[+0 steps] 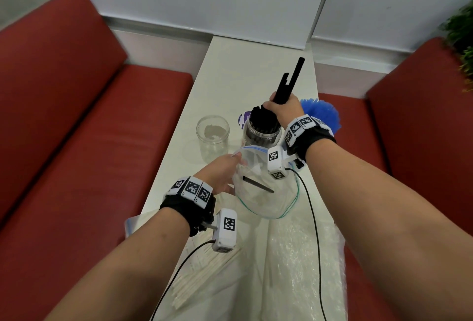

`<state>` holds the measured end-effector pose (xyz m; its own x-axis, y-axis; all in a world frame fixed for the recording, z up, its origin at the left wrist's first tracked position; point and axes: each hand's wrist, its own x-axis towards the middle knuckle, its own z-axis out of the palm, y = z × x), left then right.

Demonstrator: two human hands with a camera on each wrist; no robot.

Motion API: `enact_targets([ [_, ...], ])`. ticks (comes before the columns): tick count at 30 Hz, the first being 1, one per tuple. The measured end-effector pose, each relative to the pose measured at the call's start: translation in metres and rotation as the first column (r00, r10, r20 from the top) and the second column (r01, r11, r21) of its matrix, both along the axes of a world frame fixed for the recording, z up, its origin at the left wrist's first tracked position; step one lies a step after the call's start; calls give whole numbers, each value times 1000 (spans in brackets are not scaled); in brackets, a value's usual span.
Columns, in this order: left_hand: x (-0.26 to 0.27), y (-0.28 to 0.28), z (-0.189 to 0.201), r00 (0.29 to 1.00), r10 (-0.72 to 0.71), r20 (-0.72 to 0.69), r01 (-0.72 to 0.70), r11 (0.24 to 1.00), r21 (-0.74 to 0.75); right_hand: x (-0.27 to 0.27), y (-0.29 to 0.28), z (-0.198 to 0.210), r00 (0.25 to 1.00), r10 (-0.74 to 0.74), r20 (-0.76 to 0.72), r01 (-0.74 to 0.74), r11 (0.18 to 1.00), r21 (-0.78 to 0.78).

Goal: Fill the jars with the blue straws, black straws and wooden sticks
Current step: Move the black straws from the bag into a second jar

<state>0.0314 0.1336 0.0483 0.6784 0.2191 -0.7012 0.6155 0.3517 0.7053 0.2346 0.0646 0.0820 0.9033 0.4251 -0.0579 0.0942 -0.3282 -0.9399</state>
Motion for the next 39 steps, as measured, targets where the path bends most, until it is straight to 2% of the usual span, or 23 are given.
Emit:
enact_targets([
  [3, -1, 0, 1, 1000, -3, -1, 3, 1000, 6, 0, -2, 0, 1000, 7, -11, -6, 1000, 18],
  [5, -2, 1, 1, 1000, -3, 2, 3, 1000, 9, 1, -2, 8, 1000, 1, -13, 0, 995, 100],
  [8, -2, 1, 0, 1000, -2, 1, 2, 1000, 13, 1, -1, 21, 999, -24, 48, 16, 986, 166],
  [15, -2, -3, 1, 1000, -3, 19, 3, 1000, 10, -2, -13, 31, 995, 4, 102, -20, 988, 156],
  [17, -2, -4, 1, 1000, -9, 21, 8, 1000, 15, -3, -17, 32, 992, -2, 130, -13, 994, 111],
  [21, -2, -7, 2, 1000, -10, 19, 10, 1000, 16, -5, -24, 30, 990, -21, 143, 18, 1000, 18],
  [25, -3, -10, 1, 1000, -1, 17, 1, 1000, 26, -2, -29, 36, 958, -124, 258, 119, 992, 33],
  [28, -4, -12, 3, 1000, 5, 18, -6, 1000, 30, -4, -28, 41, 962, -164, 219, 139, 982, 126],
  [31, -5, -12, 4, 1000, 6, 20, -6, 1000, 19, -9, -24, 39, 973, -139, 185, 113, 982, 148],
  [39, -9, -9, 5, 1000, -12, 20, 12, 1000, 22, -25, -28, 2, 997, -71, 38, 73, 997, -41],
])
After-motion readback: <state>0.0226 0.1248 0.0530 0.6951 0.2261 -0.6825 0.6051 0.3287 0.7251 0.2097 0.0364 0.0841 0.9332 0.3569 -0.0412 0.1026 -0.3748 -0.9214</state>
